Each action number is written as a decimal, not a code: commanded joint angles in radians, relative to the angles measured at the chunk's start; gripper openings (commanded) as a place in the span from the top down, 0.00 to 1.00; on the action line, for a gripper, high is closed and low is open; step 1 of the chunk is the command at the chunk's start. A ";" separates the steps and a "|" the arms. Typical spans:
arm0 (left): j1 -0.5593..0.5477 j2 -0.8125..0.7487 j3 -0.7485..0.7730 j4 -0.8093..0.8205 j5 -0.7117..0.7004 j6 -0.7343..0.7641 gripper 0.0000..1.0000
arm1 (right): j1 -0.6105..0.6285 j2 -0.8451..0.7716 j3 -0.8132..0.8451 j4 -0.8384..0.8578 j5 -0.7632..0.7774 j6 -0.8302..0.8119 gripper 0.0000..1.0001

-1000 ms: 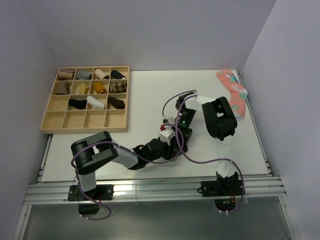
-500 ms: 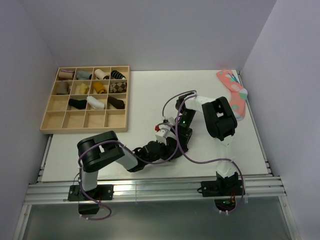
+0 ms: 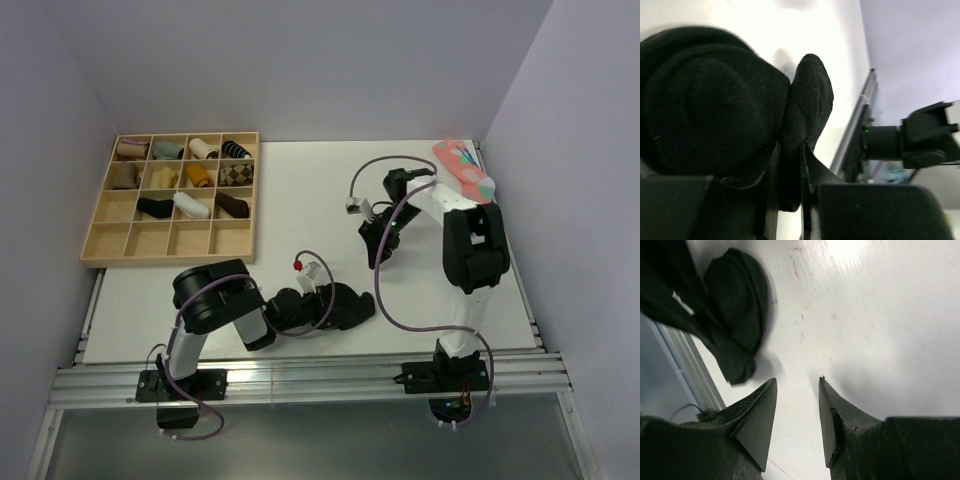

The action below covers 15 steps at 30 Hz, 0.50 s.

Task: Roll the socks
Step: Roll the sock at the center of the board.

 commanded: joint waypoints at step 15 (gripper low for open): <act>0.195 0.076 -0.055 -0.174 0.328 -0.315 1.00 | 0.024 -0.453 -0.371 0.057 -0.106 -0.481 0.45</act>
